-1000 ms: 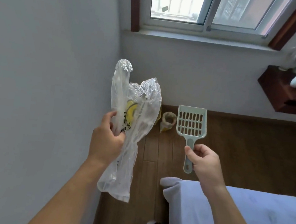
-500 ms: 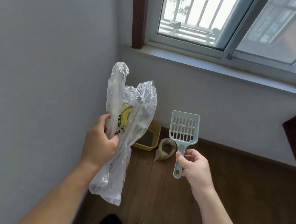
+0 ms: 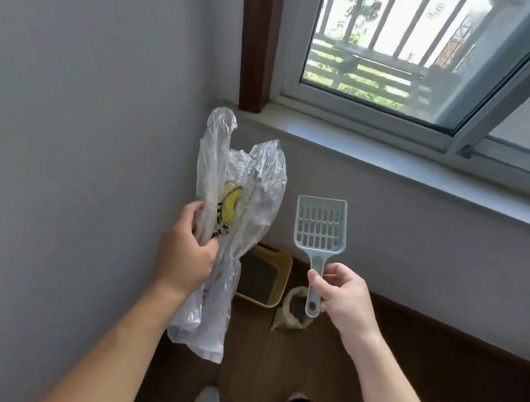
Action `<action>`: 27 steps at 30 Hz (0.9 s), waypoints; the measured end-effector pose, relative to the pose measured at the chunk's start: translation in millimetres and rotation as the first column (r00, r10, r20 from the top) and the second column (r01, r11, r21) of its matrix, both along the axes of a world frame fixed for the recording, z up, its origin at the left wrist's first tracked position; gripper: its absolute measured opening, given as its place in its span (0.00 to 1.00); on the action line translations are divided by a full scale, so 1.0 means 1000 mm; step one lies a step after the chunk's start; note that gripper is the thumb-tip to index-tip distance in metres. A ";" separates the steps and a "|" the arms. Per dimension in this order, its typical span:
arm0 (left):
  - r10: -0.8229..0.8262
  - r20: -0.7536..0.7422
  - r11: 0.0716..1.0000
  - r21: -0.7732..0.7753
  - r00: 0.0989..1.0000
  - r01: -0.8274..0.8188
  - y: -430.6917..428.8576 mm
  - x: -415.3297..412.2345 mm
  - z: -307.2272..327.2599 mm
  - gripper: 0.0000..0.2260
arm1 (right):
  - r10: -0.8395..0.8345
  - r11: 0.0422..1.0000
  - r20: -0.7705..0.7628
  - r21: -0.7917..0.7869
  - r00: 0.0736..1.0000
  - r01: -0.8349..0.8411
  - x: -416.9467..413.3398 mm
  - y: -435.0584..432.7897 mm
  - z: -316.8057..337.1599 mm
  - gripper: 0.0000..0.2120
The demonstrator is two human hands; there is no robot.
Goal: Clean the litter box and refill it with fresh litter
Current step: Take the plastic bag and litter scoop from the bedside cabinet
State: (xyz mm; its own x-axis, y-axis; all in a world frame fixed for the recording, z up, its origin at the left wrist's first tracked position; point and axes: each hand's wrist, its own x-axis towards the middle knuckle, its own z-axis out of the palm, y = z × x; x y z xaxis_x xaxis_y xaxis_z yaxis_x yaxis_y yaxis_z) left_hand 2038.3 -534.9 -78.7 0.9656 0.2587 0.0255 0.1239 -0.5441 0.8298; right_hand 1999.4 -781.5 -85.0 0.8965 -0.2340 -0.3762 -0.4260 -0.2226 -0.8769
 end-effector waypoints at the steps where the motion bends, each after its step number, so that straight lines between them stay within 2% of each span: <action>1: 0.025 -0.003 1.000 0.004 1.000 -0.025 -0.004 0.007 -0.003 0.24 | 0.027 1.000 -0.006 0.002 1.000 -0.027 0.013 -0.003 -0.005 0.06; 8: 0.227 -0.019 0.972 0.062 0.974 -0.226 -0.038 0.040 -0.073 0.26 | 0.249 0.968 -0.064 0.037 0.966 -0.247 0.095 -0.031 -0.080 0.04; 13: 0.330 -0.039 0.942 0.079 0.943 -0.326 -0.050 0.059 -0.160 0.27 | 0.350 0.936 -0.131 0.026 0.927 -0.350 0.135 -0.044 -0.161 0.06; 19: 0.337 -0.078 0.941 -0.017 0.938 -0.339 -0.053 0.080 -0.320 0.30 | 0.348 0.936 -0.181 0.021 0.920 -0.350 0.169 -0.039 -0.317 0.10; 25: 0.299 -0.119 0.942 -0.123 0.947 -0.313 -0.045 0.098 -0.500 0.29 | 0.303 0.952 -0.160 0.019 0.939 -0.304 0.188 -0.023 -0.500 0.02; 27: 0.303 -0.118 0.939 -0.130 0.946 -0.317 -0.041 0.110 -0.556 0.28 | 0.285 0.958 -0.124 0.011 0.951 -0.286 0.195 -0.015 -0.556 0.03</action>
State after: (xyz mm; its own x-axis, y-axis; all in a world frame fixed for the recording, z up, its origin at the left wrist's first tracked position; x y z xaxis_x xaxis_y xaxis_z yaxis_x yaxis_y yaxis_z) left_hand 2148.1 -575.9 -634.3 0.8329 0.5398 -0.1223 0.3489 -0.3405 0.8732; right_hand 2194.8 -796.5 -641.4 0.8730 0.0215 -0.4873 -0.4486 -0.3566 -0.8195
